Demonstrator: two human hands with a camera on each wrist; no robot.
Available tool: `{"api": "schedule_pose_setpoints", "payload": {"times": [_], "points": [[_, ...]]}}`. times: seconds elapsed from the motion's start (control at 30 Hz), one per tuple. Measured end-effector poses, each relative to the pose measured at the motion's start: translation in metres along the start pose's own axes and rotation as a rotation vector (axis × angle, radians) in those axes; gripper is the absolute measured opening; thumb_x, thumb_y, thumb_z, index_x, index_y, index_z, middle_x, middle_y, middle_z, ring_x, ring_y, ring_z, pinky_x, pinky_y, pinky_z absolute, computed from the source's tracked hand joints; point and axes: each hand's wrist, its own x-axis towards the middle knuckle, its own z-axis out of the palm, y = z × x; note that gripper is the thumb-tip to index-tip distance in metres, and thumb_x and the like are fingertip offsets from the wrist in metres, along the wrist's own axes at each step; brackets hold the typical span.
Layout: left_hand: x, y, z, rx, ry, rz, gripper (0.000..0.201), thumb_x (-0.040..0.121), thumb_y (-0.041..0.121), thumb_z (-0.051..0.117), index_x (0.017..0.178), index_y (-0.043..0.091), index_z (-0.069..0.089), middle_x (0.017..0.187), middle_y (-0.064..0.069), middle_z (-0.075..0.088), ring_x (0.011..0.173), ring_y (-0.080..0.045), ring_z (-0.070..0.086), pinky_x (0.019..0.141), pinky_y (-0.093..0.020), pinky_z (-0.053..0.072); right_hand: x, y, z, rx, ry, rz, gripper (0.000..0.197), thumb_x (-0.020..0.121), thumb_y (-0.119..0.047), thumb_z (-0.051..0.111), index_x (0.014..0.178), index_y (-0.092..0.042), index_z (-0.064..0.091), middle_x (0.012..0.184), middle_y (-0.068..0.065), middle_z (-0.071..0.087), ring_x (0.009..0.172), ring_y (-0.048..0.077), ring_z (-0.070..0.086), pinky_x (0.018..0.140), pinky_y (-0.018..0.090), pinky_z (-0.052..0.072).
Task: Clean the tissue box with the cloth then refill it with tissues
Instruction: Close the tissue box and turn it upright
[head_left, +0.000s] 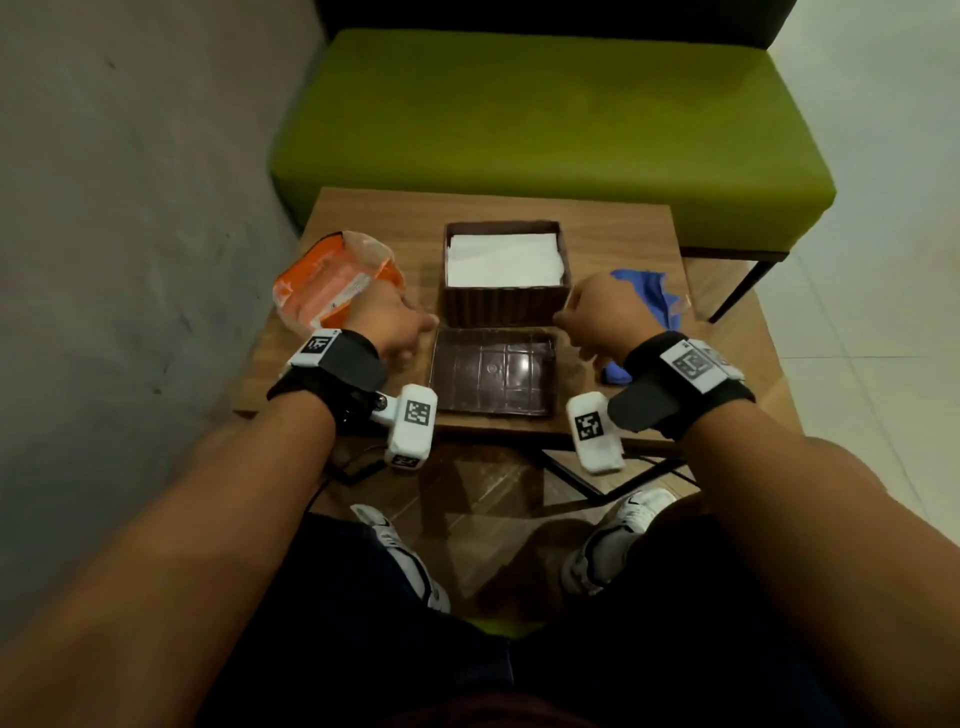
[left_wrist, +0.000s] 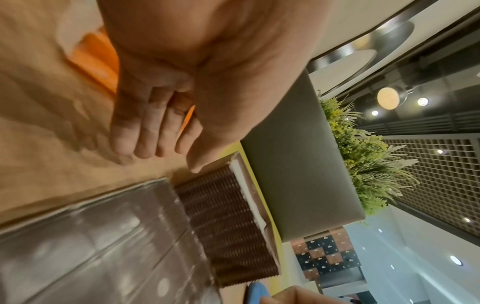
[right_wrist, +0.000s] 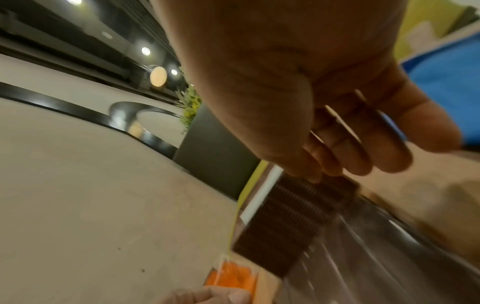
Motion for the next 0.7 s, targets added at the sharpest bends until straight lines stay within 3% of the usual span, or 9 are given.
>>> {"api": "schedule_pose_setpoints", "payload": {"times": [0.1, 0.17, 0.27, 0.33, 0.43, 0.5, 0.6, 0.7], "points": [[-0.013, -0.01, 0.011, -0.001, -0.011, -0.086, 0.019, 0.097, 0.012, 0.077, 0.087, 0.007, 0.061, 0.08, -0.013, 0.065, 0.077, -0.028, 0.06, 0.071, -0.041, 0.056, -0.012, 0.006, 0.019, 0.007, -0.112, 0.068, 0.019, 0.096, -0.018, 0.069, 0.097, 0.001, 0.072, 0.096, 0.02, 0.076, 0.091, 0.038, 0.076, 0.084, 0.05, 0.065], [-0.019, -0.013, 0.017, -0.039, -0.012, -0.116, 0.025, 0.095, 0.006, 0.078, 0.08, 0.009, 0.058, 0.086, -0.014, 0.067, 0.082, -0.028, 0.065, 0.077, -0.04, 0.058, -0.018, 0.008, 0.028, 0.118, -0.163, 0.142, 0.014, 0.095, -0.014, 0.072, 0.089, -0.001, 0.07, 0.091, 0.018, 0.076, 0.083, 0.032, 0.076, 0.081, 0.043, 0.066], [-0.029, -0.014, 0.019, -0.037, -0.027, -0.119, 0.022, 0.091, 0.003, 0.081, 0.086, 0.009, 0.059, 0.105, -0.019, 0.074, 0.095, -0.034, 0.076, 0.083, -0.049, 0.066, -0.023, 0.01, 0.033, 0.244, -0.226, 0.234, 0.016, 0.096, -0.01, 0.073, 0.087, 0.003, 0.07, 0.091, 0.025, 0.078, 0.08, 0.035, 0.078, 0.082, 0.052, 0.066], [-0.037, -0.012, 0.016, -0.038, -0.047, -0.128, 0.019, 0.091, 0.0, 0.08, 0.092, 0.006, 0.061, 0.112, -0.022, 0.075, 0.096, -0.035, 0.076, 0.077, -0.048, 0.067, -0.029, 0.01, 0.029, 0.296, -0.246, 0.26, 0.018, 0.097, -0.007, 0.072, 0.097, 0.011, 0.07, 0.09, 0.029, 0.077, 0.08, 0.039, 0.078, 0.081, 0.057, 0.065], [-0.051, -0.003, 0.005, -0.049, -0.093, -0.112, 0.019, 0.093, -0.004, 0.076, 0.108, 0.001, 0.065, 0.109, -0.021, 0.075, 0.086, -0.027, 0.074, 0.058, -0.032, 0.065, -0.039, 0.007, 0.01, 0.276, -0.27, 0.21, 0.016, 0.098, -0.008, 0.072, 0.1, 0.007, 0.068, 0.091, 0.028, 0.077, 0.084, 0.042, 0.078, 0.084, 0.056, 0.065], [-0.059, 0.008, -0.007, -0.083, -0.098, -0.068, 0.022, 0.093, -0.005, 0.075, 0.113, 0.0, 0.067, 0.097, -0.015, 0.074, 0.078, -0.021, 0.073, 0.051, -0.026, 0.062, -0.044, 0.006, -0.01, 0.32, -0.24, 0.159, 0.011, 0.099, -0.007, 0.071, 0.093, 0.001, 0.064, 0.085, 0.023, 0.076, 0.075, 0.037, 0.076, 0.074, 0.05, 0.067], [-0.056, 0.03, -0.024, -0.181, -0.076, 0.031, 0.02, 0.091, -0.004, 0.078, 0.106, 0.003, 0.067, 0.094, -0.013, 0.075, 0.072, -0.017, 0.076, 0.055, -0.026, 0.064, -0.04, -0.003, -0.04, 0.462, -0.177, 0.093, 0.016, 0.098, -0.001, 0.07, 0.091, -0.005, 0.056, 0.073, 0.018, 0.068, 0.057, 0.029, 0.068, 0.048, 0.039, 0.061], [-0.039, 0.057, -0.028, -0.239, -0.021, 0.133, 0.019, 0.09, -0.007, 0.078, 0.092, 0.006, 0.064, 0.087, -0.012, 0.073, 0.059, -0.012, 0.075, 0.05, -0.025, 0.062, -0.017, -0.015, -0.062, 0.504, -0.073, 0.043, 0.021, 0.096, 0.004, 0.071, 0.091, -0.007, 0.053, 0.067, 0.016, 0.063, 0.042, 0.022, 0.066, 0.041, 0.035, 0.057]]}}
